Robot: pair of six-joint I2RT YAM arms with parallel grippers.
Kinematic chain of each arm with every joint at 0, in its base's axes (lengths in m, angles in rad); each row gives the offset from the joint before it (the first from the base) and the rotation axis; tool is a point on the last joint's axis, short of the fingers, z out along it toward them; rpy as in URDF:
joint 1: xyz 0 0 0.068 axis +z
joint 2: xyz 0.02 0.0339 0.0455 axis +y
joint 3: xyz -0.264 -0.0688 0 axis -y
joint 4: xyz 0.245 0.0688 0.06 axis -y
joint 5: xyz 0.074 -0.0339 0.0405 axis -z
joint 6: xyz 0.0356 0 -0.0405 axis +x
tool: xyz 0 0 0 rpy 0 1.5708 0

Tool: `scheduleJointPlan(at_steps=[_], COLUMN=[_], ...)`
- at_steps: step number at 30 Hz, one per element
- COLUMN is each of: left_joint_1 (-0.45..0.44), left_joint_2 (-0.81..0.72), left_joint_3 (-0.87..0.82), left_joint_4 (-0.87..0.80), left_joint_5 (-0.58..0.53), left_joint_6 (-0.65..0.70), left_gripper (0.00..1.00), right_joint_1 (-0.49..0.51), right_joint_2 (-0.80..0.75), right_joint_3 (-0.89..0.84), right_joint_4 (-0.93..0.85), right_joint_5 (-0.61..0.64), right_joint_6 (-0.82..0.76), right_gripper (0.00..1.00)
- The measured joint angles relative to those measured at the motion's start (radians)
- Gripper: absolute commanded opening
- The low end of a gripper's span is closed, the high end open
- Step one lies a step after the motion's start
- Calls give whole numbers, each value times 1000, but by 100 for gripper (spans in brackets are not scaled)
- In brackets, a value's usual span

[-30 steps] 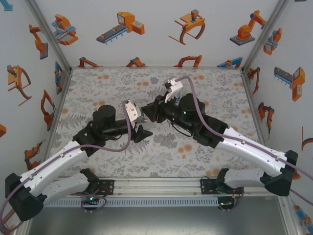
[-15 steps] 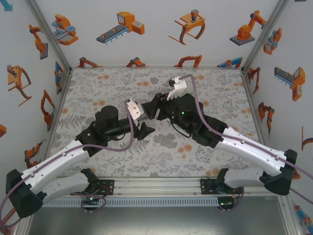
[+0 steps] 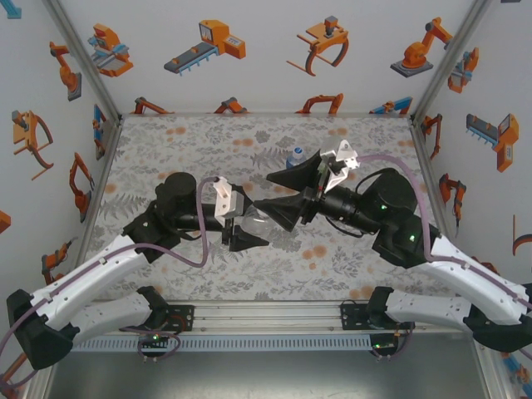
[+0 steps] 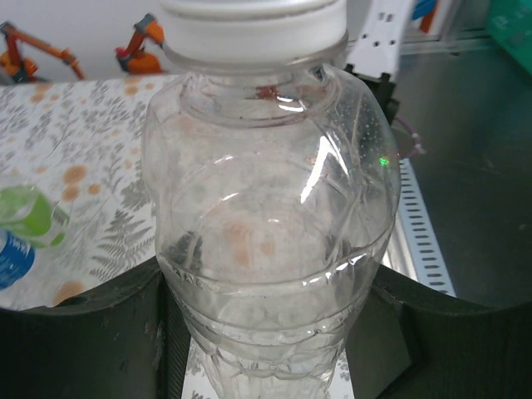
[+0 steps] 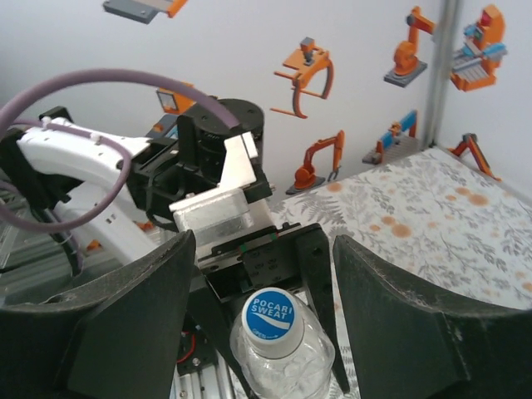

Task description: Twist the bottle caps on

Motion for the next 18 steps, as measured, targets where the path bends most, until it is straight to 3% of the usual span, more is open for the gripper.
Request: scheduleJointPlan(at_steps=[5,11,12,15,18], left_joint_1=[0,1,2,1,-1], left_joint_2=[3,17,20,21,17], left_joint_3=[4,4,4,4,4], left_joint_4=[4,3,3,0,-2], left_joint_5=[52,66,63,53,23], left_joint_6=[-1,-4,-6,-13,-11], left_gripper=[0,0,5,38,64], right_joint_1=[0,0,1,0,0], right_joint_2=[11,39,38,38,39], right_joint_3=[-65,-107,-113,-117,-117], right_joint_4=[13,45,55,65,65], right_joint_5=[-48,-73,-80,-84,-77], right_joint_6=[-3,-9,-12,-29,-42], right_gripper=[61,38,33,21,18])
